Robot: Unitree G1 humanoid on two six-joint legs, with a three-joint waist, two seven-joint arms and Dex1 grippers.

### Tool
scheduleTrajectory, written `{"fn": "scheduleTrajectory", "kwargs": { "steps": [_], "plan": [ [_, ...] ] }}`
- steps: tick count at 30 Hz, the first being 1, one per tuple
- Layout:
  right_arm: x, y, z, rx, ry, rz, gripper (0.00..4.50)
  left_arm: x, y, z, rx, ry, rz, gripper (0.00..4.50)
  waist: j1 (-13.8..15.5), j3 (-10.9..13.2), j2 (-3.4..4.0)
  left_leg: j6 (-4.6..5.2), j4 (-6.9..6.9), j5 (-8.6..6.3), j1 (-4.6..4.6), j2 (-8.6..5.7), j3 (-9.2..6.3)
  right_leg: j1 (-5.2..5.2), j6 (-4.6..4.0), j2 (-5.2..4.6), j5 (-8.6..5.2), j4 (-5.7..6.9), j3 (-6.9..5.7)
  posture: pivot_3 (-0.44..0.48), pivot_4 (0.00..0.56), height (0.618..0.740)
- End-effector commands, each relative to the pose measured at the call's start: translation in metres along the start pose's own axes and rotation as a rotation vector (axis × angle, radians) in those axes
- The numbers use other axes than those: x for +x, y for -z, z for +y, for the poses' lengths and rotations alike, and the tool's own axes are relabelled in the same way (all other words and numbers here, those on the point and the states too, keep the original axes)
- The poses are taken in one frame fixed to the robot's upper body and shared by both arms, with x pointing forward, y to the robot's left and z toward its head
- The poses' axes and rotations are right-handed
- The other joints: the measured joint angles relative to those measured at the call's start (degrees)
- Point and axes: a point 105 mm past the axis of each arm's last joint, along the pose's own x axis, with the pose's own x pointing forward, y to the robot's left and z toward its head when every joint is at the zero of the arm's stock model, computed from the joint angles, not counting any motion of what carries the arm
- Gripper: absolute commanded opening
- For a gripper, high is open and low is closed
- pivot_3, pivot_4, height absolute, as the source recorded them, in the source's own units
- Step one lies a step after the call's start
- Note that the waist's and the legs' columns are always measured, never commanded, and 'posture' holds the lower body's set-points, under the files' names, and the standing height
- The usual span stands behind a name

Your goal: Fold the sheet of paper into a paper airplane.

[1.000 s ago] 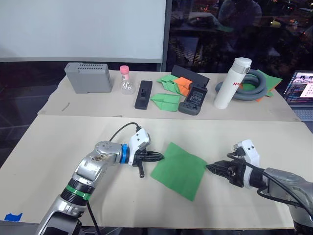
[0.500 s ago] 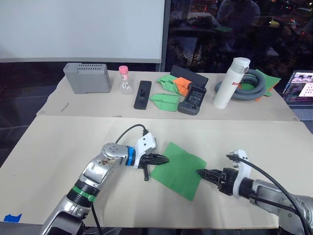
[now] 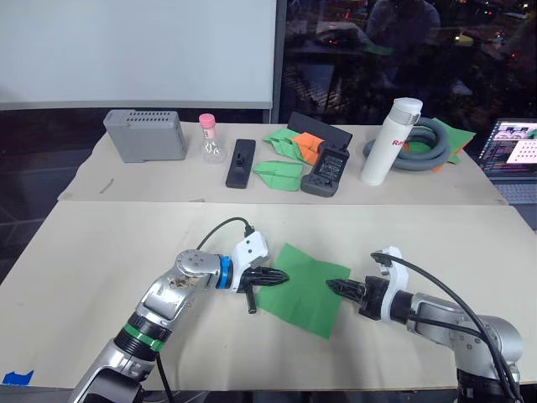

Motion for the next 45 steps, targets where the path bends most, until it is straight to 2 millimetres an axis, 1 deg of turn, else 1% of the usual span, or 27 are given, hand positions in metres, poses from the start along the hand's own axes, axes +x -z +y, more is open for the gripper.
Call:
{"fn": "scheduleTrajectory", "kwargs": {
  "steps": [1, 3, 6, 9, 13, 18, 20, 23, 24, 25, 29, 33, 37, 45],
  "plan": [
    [-0.002, -0.015, 0.003, -0.072, -0.033, -0.023, 0.09, -0.004, -0.007, -0.002, 0.030, -0.002, -0.017, 0.00, 0.1, 0.0, 0.00, 0.01, 0.00, 0.00, -0.01, 0.00, 0.00, 0.00, 0.00, 0.00, 0.00, -0.02, -0.01, 0.000, 0.150, 0.740],
    [-0.001, -0.017, 0.004, -0.107, -0.052, -0.003, 0.01, -0.004, -0.006, -0.003, 0.030, -0.004, -0.017, 0.00, 0.2, 0.0, 0.00, 0.01, 0.00, 0.00, -0.03, -0.01, 0.00, 0.00, 0.00, -0.01, 0.00, -0.03, 0.00, 0.000, 0.150, 0.740],
    [0.004, -0.014, 0.006, -0.220, -0.079, 0.072, 0.01, -0.003, -0.006, -0.002, 0.029, -0.010, -0.020, 0.00, 0.2, 0.0, 0.00, 0.02, 0.00, -0.01, -0.04, 0.00, 0.00, 0.00, 0.00, -0.01, 0.00, -0.05, -0.01, 0.000, 0.150, 0.740],
    [0.012, -0.020, 0.008, -0.286, -0.102, 0.097, 0.01, -0.002, -0.009, -0.002, 0.036, -0.012, -0.027, 0.00, 0.1, 0.0, 0.00, 0.02, 0.01, -0.01, -0.03, 0.01, 0.04, 0.00, 0.00, 0.00, 0.00, -0.06, -0.01, 0.000, 0.150, 0.740],
    [0.017, -0.018, 0.005, -0.365, -0.103, 0.129, 0.01, 0.002, -0.010, -0.003, 0.039, -0.013, -0.034, 0.00, 0.3, 0.0, 0.00, 0.01, 0.00, 0.00, -0.04, 0.02, 0.04, -0.01, 0.00, 0.00, 0.00, -0.06, -0.02, 0.000, 0.150, 0.740],
    [0.017, -0.012, 0.001, -0.358, -0.090, 0.133, 0.01, 0.010, -0.007, -0.004, 0.037, -0.028, -0.034, 0.00, 0.8, 0.0, 0.00, 0.02, 0.03, -0.01, -0.13, -0.01, 0.04, -0.03, 0.00, -0.03, 0.00, -0.12, -0.02, 0.000, 0.150, 0.740],
    [0.016, -0.009, 0.003, -0.332, -0.102, 0.126, 0.01, 0.015, -0.005, -0.004, 0.049, -0.042, -0.021, 0.00, 0.9, 0.0, 0.00, 0.03, 0.03, -0.01, -0.13, -0.01, 0.04, -0.01, 0.00, -0.04, 0.00, -0.13, -0.03, 0.000, 0.150, 0.740],
    [0.014, -0.009, 0.005, -0.318, -0.098, 0.104, 0.01, 0.022, -0.006, -0.013, 0.053, -0.010, -0.024, 0.00, 0.8, 0.0, 0.00, 0.03, 0.03, -0.02, -0.13, 0.00, 0.04, -0.02, 0.00, -0.03, 0.00, -0.13, -0.01, 0.000, 0.150, 0.740],
    [0.013, -0.010, 0.005, -0.314, -0.095, 0.094, 0.66, 0.023, -0.006, -0.015, 0.051, -0.001, -0.023, 0.00, 0.8, 0.0, 0.00, 0.03, 0.02, -0.02, -0.12, 0.01, 0.04, -0.02, 0.00, -0.03, 0.00, -0.12, -0.02, 0.000, 0.150, 0.740],
    [0.013, -0.012, 0.005, -0.316, -0.089, 0.081, 0.85, 0.023, -0.006, -0.016, 0.048, 0.002, -0.021, 0.00, 0.8, 0.0, 0.00, 0.03, 0.02, -0.02, -0.13, 0.02, 0.04, -0.03, 0.00, -0.03, 0.00, -0.12, -0.01, 0.000, 0.150, 0.740],
    [0.009, -0.019, 0.006, -0.350, -0.079, 0.040, 2.24, 0.024, 0.000, -0.011, 0.056, -0.014, 0.007, 0.00, 0.8, 0.0, 0.00, 0.03, 0.03, -0.02, -0.12, 0.01, 0.04, -0.02, 0.00, -0.04, 0.00, -0.12, 0.00, 0.000, 0.150, 0.740],
    [0.009, -0.026, 0.009, -0.420, -0.066, -0.011, 2.24, 0.022, 0.009, -0.003, 0.071, -0.038, 0.057, 0.00, 0.8, 0.0, 0.00, 0.03, 0.03, -0.02, -0.12, 0.00, 0.04, -0.04, 0.00, -0.03, 0.00, -0.11, -0.01, 0.000, 0.150, 0.740],
    [0.006, -0.036, 0.006, -0.443, -0.028, -0.054, 2.24, 0.027, 0.014, -0.006, 0.058, -0.038, 0.062, 0.00, 0.8, 0.0, 0.00, 0.03, 0.03, -0.01, -0.12, 0.01, 0.04, -0.03, 0.00, -0.03, 0.00, -0.11, -0.02, 0.000, 0.150, 0.740],
    [0.007, -0.038, 0.009, -0.443, -0.044, -0.067, 2.24, 0.026, 0.018, -0.004, 0.050, -0.051, 0.074, 0.00, 0.8, 0.0, 0.00, 0.03, 0.03, -0.02, -0.11, 0.02, 0.04, -0.03, 0.00, -0.03, 0.00, -0.11, -0.02, 0.000, 0.150, 0.740]
  ]
}}
